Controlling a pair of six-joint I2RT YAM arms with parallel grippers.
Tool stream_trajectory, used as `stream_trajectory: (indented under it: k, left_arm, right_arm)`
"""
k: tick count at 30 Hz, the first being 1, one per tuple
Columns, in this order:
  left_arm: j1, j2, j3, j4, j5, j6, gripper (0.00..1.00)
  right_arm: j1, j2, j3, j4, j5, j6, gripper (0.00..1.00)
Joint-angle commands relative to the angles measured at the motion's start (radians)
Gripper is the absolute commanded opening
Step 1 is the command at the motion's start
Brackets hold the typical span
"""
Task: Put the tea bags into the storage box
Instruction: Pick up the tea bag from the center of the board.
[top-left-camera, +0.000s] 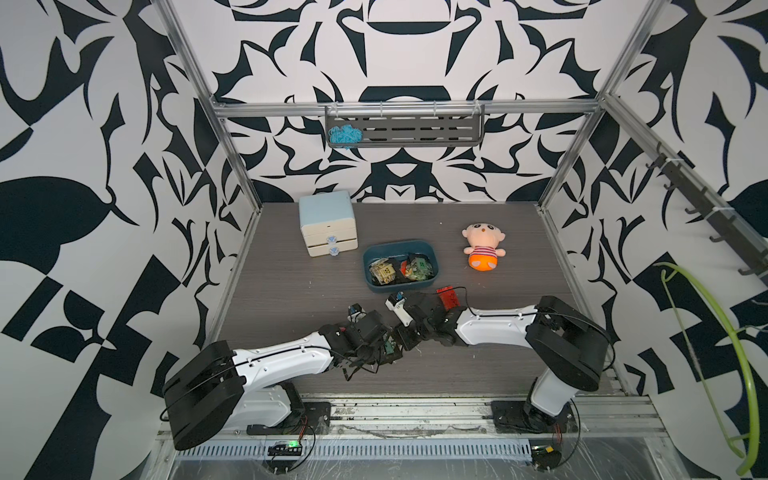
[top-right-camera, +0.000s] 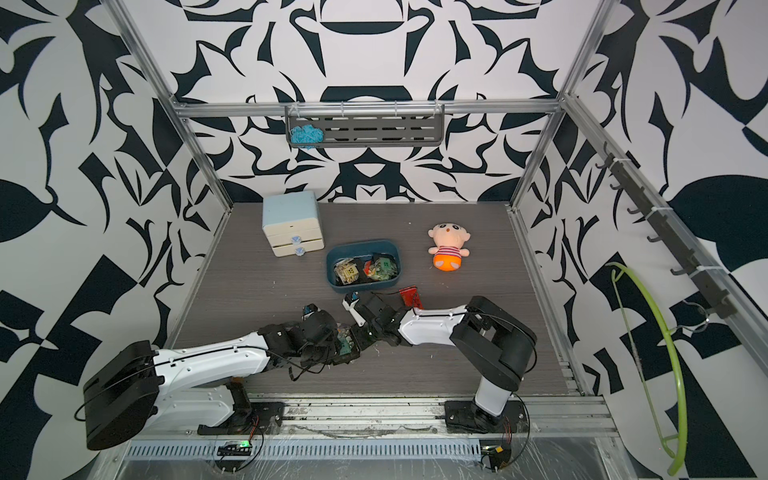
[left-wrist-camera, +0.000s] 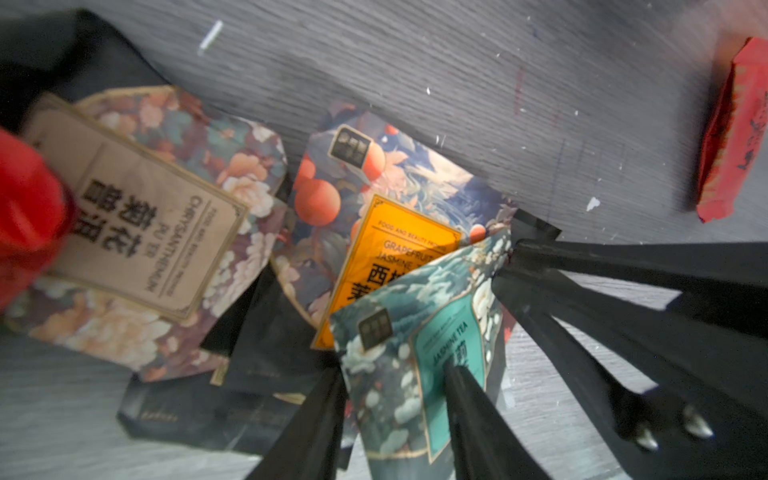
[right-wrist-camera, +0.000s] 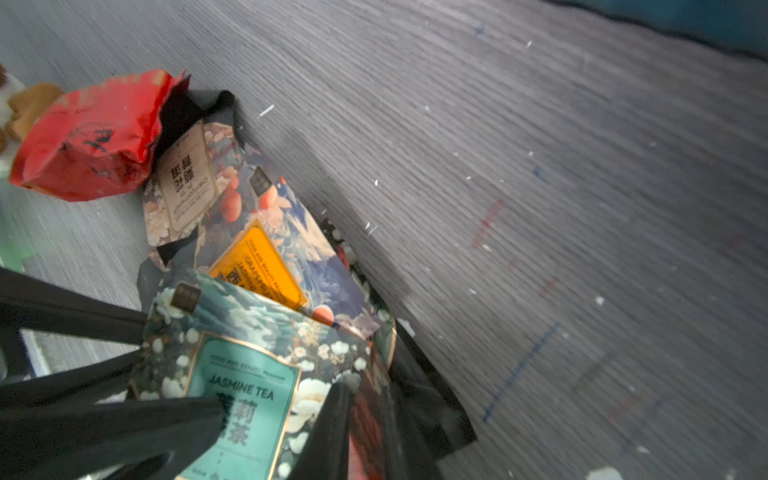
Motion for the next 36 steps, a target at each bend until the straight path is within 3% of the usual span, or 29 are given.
stream_trajectory:
  k: [1, 13, 19, 25, 30, 34, 36]
  left_arm:
    - [-0.003, -0.005, 0.012, 0.036, 0.000, 0.007, 0.42]
    - [-0.003, 0.003, 0.025, 0.104, -0.013, -0.003, 0.28]
    - [-0.002, 0.007, 0.038, 0.076, -0.009, 0.009, 0.12]
    - [-0.003, -0.040, 0.080, 0.028, 0.005, 0.058, 0.00]
    - [-0.002, -0.063, 0.223, -0.106, -0.054, 0.172, 0.00]
    - [0.017, -0.010, 0.389, -0.229, -0.164, 0.279, 0.00]
    - [0.056, 0.055, 0.466, -0.238, -0.163, 0.352, 0.00]
  right_arm:
    - [0.009, 0.000, 0.029, -0.029, 0.015, -0.012, 0.19]
    - [0.011, -0.005, 0.023, -0.018, 0.016, -0.010, 0.19]
    - [0.012, -0.060, -0.018, 0.007, 0.083, -0.012, 0.19]
    - [0.011, -0.255, -0.155, 0.068, 0.334, 0.003, 0.26]
    - [0.011, -0.412, -0.237, 0.020, 0.692, 0.077, 0.42]
    - [0.009, -0.479, -0.269, 0.009, 0.778, 0.092, 0.45]
    - [0.009, -0.499, -0.275, -0.002, 0.803, 0.101, 0.45]
